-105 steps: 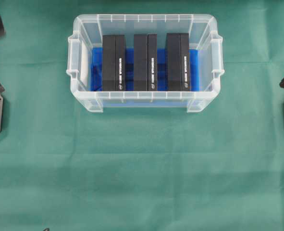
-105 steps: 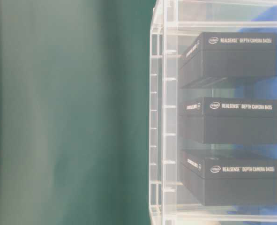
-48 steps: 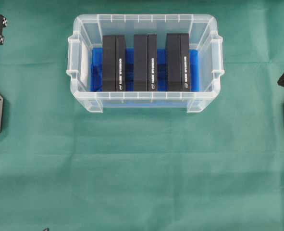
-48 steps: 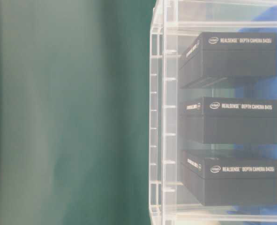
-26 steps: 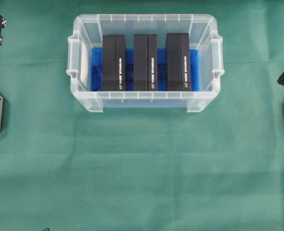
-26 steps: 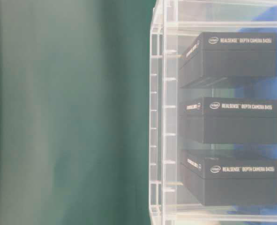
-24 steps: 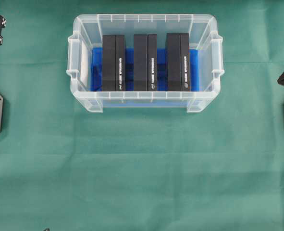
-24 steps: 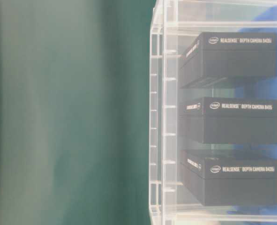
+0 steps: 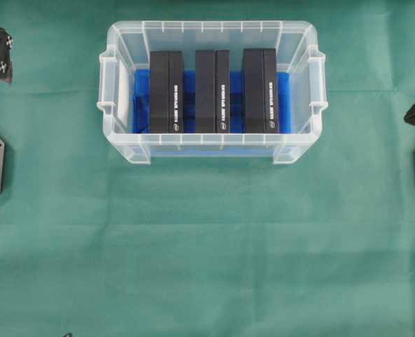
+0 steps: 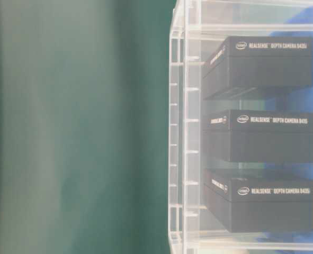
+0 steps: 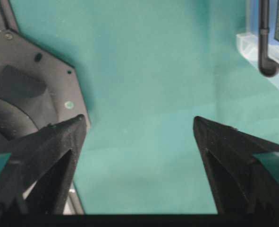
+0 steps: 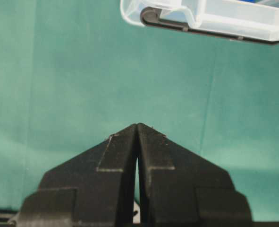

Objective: Take the box out of the case with the left arm.
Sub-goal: 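Move the open left gripper over the middle black box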

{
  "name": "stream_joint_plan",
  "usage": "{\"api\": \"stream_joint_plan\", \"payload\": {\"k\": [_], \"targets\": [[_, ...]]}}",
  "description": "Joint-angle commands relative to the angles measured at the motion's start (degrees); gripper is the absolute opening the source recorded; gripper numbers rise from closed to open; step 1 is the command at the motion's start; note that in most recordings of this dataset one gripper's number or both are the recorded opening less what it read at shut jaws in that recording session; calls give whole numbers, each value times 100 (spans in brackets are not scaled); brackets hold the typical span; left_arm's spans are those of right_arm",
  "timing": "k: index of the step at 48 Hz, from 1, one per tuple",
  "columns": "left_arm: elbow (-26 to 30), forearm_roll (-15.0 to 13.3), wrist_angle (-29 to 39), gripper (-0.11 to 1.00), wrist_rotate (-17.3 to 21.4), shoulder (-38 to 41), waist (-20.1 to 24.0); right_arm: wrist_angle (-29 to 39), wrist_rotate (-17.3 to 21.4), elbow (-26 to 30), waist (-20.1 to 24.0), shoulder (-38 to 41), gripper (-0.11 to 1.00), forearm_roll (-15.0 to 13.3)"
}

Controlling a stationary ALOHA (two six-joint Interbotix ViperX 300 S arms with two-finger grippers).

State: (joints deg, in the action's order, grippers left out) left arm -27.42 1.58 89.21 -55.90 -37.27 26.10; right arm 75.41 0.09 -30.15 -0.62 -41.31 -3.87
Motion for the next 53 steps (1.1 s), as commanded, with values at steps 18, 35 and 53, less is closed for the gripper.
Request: {"api": "stream_joint_plan", "payload": {"k": [18, 35, 53], "targets": [[97, -9, -299, 96, -290, 158, -35, -9, 9, 149, 0, 9, 0, -26], [1187, -26, -668, 95, -413, 1644, -492, -9, 9, 149, 0, 9, 0, -114], [2760, -44, -668, 95, -782, 3155, -896, -9, 9, 141, 0, 44, 0, -114]]}}
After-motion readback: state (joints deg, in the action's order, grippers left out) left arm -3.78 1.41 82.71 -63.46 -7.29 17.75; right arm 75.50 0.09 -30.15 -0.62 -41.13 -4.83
